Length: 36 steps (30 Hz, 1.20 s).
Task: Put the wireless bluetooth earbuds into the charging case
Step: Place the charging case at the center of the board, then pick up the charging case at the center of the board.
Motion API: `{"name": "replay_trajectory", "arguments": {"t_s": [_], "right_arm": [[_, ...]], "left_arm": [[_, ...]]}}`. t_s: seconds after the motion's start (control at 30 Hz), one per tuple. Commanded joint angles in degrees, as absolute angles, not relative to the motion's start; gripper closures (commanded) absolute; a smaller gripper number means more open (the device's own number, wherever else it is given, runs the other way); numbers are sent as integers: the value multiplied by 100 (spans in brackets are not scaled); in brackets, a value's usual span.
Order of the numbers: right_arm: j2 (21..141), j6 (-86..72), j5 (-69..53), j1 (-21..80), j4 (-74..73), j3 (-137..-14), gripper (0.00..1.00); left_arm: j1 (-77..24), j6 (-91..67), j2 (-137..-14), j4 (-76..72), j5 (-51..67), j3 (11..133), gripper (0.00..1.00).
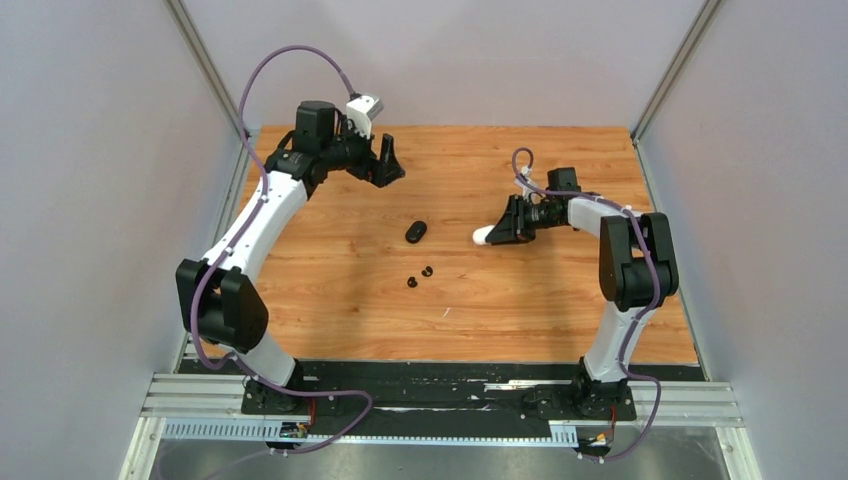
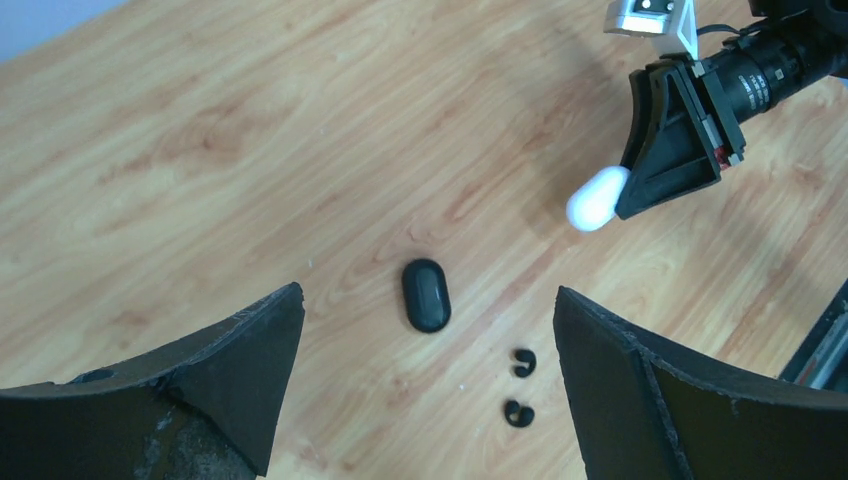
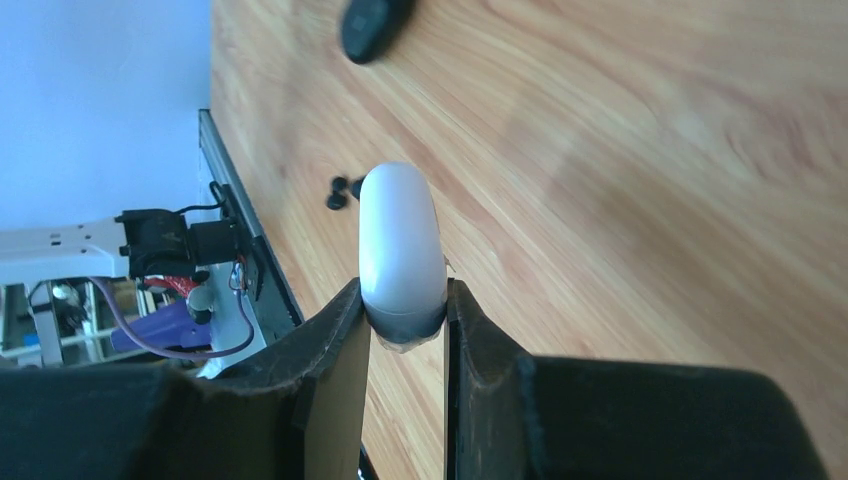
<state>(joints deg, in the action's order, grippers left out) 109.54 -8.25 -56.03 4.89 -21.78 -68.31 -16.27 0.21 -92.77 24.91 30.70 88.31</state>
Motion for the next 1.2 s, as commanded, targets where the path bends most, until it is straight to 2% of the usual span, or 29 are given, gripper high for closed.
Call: {"name": "replay_trajectory", "arguments": {"t_s": [0.0, 0.07, 0.2, 0.27, 0.3, 0.43, 0.57, 0.67, 0.77, 0.97, 1.17], "right_arm": [[11143, -808, -5171, 552, -2449, -6692, 92], [11338, -810, -4947, 511, -2559, -6779, 86], [11428, -839, -4188, 353, -2802, -6941, 51], [11266, -791, -3927, 231, -2953, -7014, 41], [10946, -678, -3710, 63, -3090, -7125, 33], [10551, 123, -3718, -218, -3433, -7761, 32], [10892, 1432, -4857, -144, -3703, -8750, 32], [11353, 2543, -5598, 216, -3901, -9598, 32], [11725, 4328, -5932, 771, -4247, -10049, 34], [12311, 7427, -5872, 1733, -4593, -10475, 39], [13089, 8491, -5572, 2216, -4692, -11043, 37]], "left_arm": [[-1681, -279, -9033, 3005, 2729, 8502, 0], [-1679, -344, -8926, 3106, 2795, 8301, 0], [-1679, -333, -8812, 3202, 2282, 7941, 0], [-1673, -260, -8796, 3273, 2052, 7864, 0], [-1666, -140, -8789, 3383, 1954, 7903, 0], [-1670, 465, -8624, 3570, 2250, 7935, 0], [-1653, 711, -8624, 3901, 2445, 8014, 0], [-1553, 610, -8630, 4095, 2766, 8037, 0], [-1349, 196, -8535, 3931, 2852, 7904, 0], [-824, -420, -8440, 3740, 2930, 7490, 1], [-505, -323, -8357, 3936, 2892, 7432, 2]]}}
